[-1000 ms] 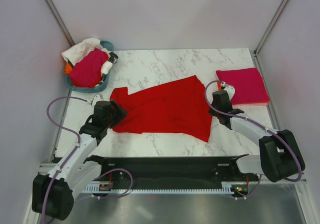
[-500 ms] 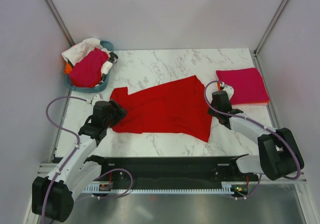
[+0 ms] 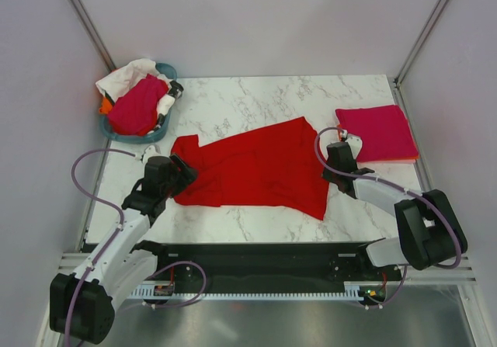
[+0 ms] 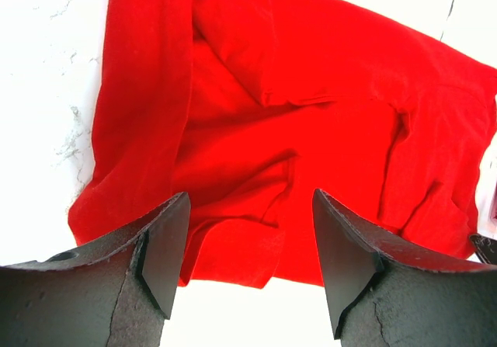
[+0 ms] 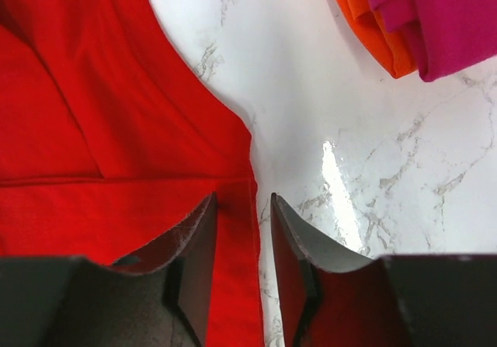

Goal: Fold and stack the t-shirts

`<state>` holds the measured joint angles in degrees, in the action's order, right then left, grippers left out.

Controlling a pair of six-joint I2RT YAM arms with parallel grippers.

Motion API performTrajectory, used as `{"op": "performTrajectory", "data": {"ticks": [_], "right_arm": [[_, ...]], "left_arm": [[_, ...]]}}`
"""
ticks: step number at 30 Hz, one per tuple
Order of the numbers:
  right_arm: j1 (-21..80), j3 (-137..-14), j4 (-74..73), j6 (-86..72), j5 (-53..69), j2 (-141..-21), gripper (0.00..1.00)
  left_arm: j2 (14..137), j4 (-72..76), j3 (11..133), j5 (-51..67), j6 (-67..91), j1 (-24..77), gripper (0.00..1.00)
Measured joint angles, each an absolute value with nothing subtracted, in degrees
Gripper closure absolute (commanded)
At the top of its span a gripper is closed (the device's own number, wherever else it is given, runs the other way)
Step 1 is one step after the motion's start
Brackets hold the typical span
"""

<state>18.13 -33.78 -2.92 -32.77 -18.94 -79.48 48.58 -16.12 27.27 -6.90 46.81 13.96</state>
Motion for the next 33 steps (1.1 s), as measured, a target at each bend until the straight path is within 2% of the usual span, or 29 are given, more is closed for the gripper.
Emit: {"op": "performTrajectory", "data": {"ticks": [3, 4, 7, 11, 20, 24, 28, 33], "right_arm": [[18.13, -33.78, -3.01, -32.77, -18.94, -79.59, 0.69], [18.13, -33.78, -2.96, -32.8, -18.92, -79.59, 0.77], [18.13, -33.78, -2.87, -32.62, -18.35, -79.53, 0.89], [18.13, -33.63, -2.76, -32.16, -18.13, -77.17, 0.99], [18.13, -30.2, -1.72, -32.12, -20.23, -64.79, 1.0], [18.13, -24.6, 2.22, -31.66, -18.15, -55.42, 1.0], [18.13, -20.62, 5.17, -31.24, -15.92, -47.86, 1.0], [18.13, -20.18, 7.35, -31.27, -14.72, -46.46, 1.0]], "left_arm": [[48.58, -16.12, 27.27, -6.87, 46.81, 13.96, 0.29], [48.58, -16.12, 27.27, -6.87, 46.78, 13.96, 0.29], [48.58, -16.12, 27.27, -6.87, 46.78, 13.96, 0.29], [48.58, -16.12, 27.27, -6.79, 46.76, 13.96, 0.29], [49.45, -16.14, 27.4, -4.27, 44.84, 13.98, 0.3], [52.34, -16.38, 28.62, -2.7, 42.46, 15.33, 0.3], [56.03, -17.08, 30.87, -2.85, 40.29, 19.46, 0.3], [61.06, -20.36, 36.03, -7.86, 38.19, 29.1, 0.3]]}}
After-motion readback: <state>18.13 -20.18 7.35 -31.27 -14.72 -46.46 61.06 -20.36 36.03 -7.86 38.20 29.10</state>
